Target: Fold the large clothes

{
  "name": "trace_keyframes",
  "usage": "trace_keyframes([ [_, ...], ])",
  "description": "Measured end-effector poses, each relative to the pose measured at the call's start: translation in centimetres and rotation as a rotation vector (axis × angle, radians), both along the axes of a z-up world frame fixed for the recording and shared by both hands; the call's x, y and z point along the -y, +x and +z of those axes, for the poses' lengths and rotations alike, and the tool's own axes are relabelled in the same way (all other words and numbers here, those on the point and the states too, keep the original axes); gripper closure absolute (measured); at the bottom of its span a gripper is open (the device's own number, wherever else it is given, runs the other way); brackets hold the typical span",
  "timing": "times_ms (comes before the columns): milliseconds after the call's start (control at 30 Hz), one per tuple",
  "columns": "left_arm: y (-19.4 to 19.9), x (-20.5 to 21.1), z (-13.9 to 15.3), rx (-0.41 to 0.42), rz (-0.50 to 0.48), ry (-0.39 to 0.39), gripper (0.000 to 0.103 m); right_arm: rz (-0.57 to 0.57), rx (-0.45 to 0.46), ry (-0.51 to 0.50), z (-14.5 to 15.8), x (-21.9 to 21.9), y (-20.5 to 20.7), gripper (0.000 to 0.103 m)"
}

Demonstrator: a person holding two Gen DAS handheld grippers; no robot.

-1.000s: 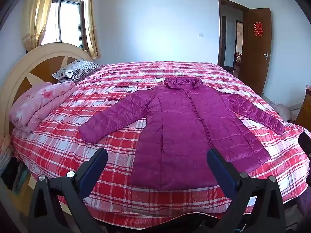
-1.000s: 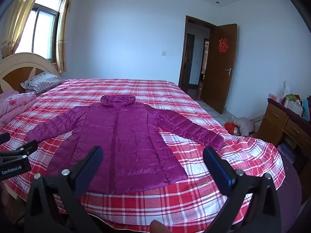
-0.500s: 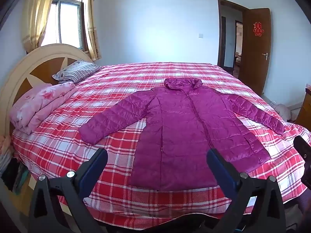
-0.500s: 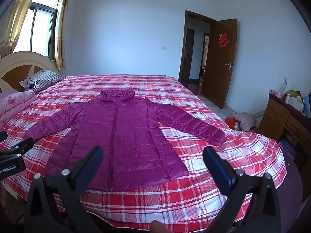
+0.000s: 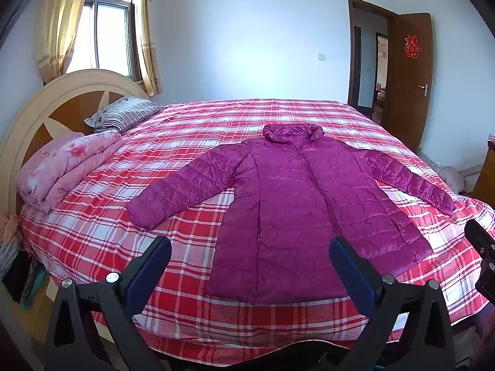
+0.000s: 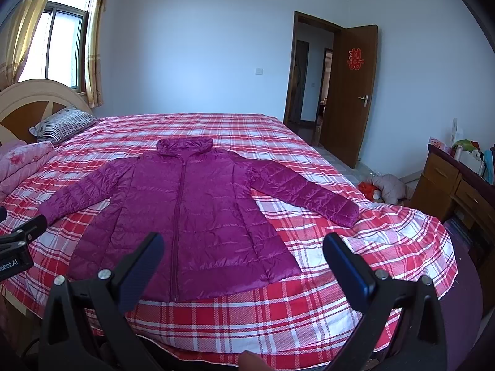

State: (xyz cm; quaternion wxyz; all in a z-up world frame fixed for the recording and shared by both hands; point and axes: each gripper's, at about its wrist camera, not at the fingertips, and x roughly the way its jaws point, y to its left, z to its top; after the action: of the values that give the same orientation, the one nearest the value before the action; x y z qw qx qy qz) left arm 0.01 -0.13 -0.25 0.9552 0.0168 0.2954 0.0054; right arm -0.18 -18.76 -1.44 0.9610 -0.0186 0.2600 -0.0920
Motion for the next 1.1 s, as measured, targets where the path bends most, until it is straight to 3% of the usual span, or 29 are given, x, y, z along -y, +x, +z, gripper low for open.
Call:
trace_keyframes([
  [1100, -0.04, -0.29, -0.20, 0.006, 0.014, -0.005, 0.001, 0.000, -0.012, 0.011, -0.55, 0.50, 0.22, 0.000],
])
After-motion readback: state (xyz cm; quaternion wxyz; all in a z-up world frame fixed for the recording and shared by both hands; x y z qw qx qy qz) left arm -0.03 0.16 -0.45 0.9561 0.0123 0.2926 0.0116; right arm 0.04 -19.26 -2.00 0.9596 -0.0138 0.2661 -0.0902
